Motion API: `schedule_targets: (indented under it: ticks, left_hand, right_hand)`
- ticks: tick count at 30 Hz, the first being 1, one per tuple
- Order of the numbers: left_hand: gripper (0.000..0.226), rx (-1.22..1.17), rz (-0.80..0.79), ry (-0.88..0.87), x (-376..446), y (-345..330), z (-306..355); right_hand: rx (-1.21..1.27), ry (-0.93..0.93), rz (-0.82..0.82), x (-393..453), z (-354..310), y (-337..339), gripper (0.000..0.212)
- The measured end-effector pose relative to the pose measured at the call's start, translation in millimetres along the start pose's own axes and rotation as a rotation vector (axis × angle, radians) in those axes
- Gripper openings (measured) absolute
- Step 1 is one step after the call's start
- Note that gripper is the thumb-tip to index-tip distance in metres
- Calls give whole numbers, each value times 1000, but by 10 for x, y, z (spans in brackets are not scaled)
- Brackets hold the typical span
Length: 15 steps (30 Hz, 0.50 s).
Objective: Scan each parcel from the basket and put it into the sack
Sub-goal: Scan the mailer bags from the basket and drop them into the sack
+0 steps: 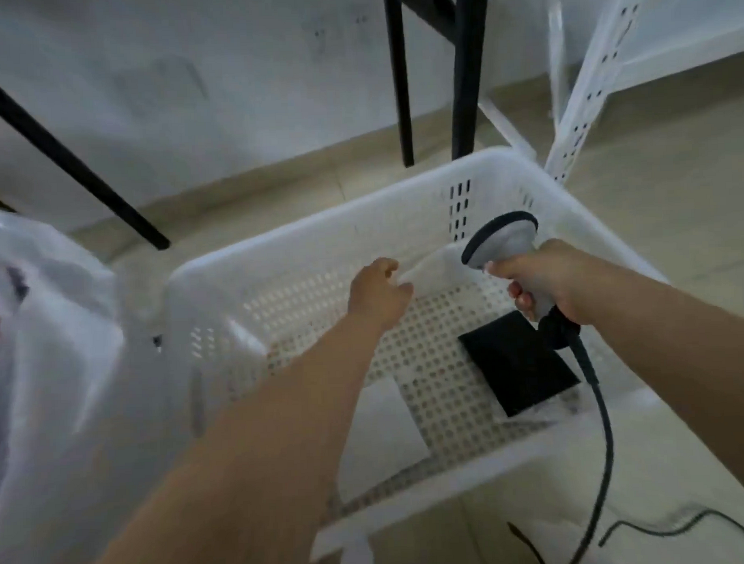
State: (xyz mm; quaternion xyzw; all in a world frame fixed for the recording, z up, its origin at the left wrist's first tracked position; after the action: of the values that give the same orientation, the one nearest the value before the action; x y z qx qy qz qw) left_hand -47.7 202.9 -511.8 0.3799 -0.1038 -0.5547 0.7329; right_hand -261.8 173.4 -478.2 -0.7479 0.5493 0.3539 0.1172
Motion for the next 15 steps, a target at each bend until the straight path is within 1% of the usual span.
schedule_targets:
  ticks: [2, 4, 6, 9, 10, 11, 12, 13, 14, 15]
  left_hand:
    - [54, -41, -40, 112, 413, -409, -299]
    - [61, -121, -49, 215, 812, -731, -568]
    - [66, -292, -49, 342, 1123, -1005, -802]
    - [72, -560, -82, 503, 1429, -1359, -991]
    - [70, -616, -99, 545, 1485, -1451, -1005]
    - [63, -665, -125, 575, 1539, -1538, -997]
    - [51, -709, -142, 587, 1597, -1601, -1003]
    - [38, -745, -131, 583, 1641, -1631, -1016]
    - [34, -770, -92, 566, 1676, -1626, -1031]
    - [37, -740, -26, 535, 1677, -1582, -1067]
  right_hand:
    - [-9, -69, 2, 524, 167, -10, 18]
    - [-19, -143, -30, 1020, 322, -68, 27]
    - [-37, -210, -89, 1442, 452, -180, 37]
    - [-22, -300, -131, 1834, 626, -282, 43]
    - [-2, -309, -125, 1906, 660, -270, 43]
    - [29, -297, -111, 1966, 678, -236, 42]
    - [65, -283, -94, 2004, 689, -197, 42]
    - [102, -267, -79, 2015, 693, -147, 39]
    - [131, -246, -67, 2009, 684, -92, 35]
    - [143, -230, -54, 1970, 680, -45, 28]
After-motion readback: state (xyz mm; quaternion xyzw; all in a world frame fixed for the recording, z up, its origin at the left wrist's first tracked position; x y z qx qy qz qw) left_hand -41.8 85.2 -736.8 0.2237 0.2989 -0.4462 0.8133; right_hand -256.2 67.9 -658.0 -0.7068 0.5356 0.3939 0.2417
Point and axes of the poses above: each hand's wrist, its own x-axis towards the middle knuckle, its own y-axis out of the back of the hand, z = x × y, the point moved 9 cm from there along x, towards the middle knuckle
